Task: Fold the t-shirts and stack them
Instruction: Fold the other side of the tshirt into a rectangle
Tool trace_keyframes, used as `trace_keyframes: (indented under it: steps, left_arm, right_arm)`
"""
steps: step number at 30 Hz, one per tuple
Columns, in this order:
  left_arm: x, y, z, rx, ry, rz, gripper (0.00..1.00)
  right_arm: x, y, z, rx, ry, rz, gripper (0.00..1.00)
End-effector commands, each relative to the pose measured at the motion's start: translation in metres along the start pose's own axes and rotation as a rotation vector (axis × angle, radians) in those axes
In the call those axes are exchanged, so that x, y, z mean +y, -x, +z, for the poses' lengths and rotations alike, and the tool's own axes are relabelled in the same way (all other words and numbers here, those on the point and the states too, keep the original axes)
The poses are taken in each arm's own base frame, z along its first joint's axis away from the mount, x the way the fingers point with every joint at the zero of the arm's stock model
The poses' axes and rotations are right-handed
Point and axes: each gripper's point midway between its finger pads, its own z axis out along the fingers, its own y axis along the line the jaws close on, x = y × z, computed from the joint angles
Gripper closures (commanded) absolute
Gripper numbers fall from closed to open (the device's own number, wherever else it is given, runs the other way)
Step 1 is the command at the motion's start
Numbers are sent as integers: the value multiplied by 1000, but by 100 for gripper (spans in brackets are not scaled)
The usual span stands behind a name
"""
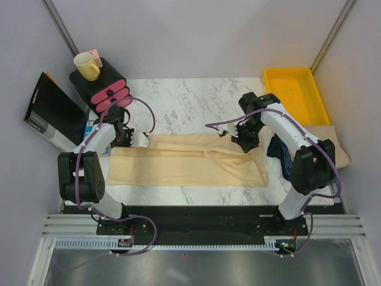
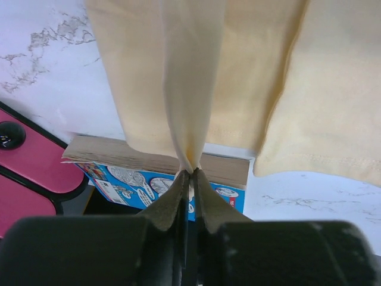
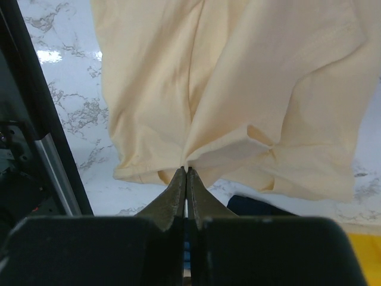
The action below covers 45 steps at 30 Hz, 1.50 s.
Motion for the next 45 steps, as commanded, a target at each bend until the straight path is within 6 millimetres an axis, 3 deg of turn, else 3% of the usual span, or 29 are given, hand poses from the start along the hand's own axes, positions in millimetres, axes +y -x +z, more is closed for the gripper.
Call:
trace_keyframes:
  steps: [1, 2, 3, 6, 10, 12, 16, 19, 21, 22, 23, 25, 26, 27, 28, 33, 39, 45]
  left_arm:
    - [-3, -8, -2, 40, -14, 42, 80]
    - [-5, -8, -2, 42, -21, 49, 80]
    - [-7, -9, -1, 46, -23, 50, 80]
    - [-10, -11, -2, 54, -29, 74, 70]
    - [-8, -12, -8, 55, -18, 84, 57]
    - [-4, -12, -10, 54, -5, 82, 49]
    - [34, -6, -23, 8, 97, -12, 40]
    - [54, -4, -27, -10, 136, -60, 36]
    - [59, -5, -26, -9, 146, -68, 35]
    - [60, -6, -26, -4, 148, -65, 34]
    - [62, -6, -26, -3, 155, -67, 34]
    - [64, -5, -26, -2, 162, -63, 33]
    - [63, -6, -26, 1, 162, -66, 33]
    - [63, -6, -27, 5, 164, -70, 33]
    - [63, -5, -27, 6, 164, -69, 33]
    - [54, -6, -30, 14, 163, -73, 32]
    - [47, -7, -27, 23, 150, -84, 32]
    - [49, -5, -26, 25, 148, -85, 32]
  right_arm:
    - [30, -12, 8, 69, 146, -2, 89]
    - [32, -12, 8, 74, 146, -14, 87]
    - [34, -13, 9, 80, 150, -23, 73]
    - [44, -16, 12, 116, 164, -74, 54]
    - [50, -23, 15, 147, 174, -85, 43]
    - [45, -23, 14, 149, 152, -87, 42]
    - [18, -10, 17, 105, 54, -48, 42]
    - [-3, 9, 24, 25, 32, -19, 40]
    - [-12, 19, 40, -13, 87, 13, 39]
    - [-23, 27, 40, -34, 77, 16, 39]
    - [-29, 28, 55, -33, 119, 38, 39]
    - [-45, 42, 58, -88, 124, 44, 38]
    - [-51, 42, 72, -89, 155, 59, 38]
    - [-60, 52, 71, -118, 144, 54, 38]
    - [-66, 51, 82, -117, 165, 73, 38]
    - [-95, 63, 88, -144, 123, 57, 38]
    - [-116, 60, 90, -139, 81, 45, 39]
    - [-117, 57, 92, -129, 91, 22, 42]
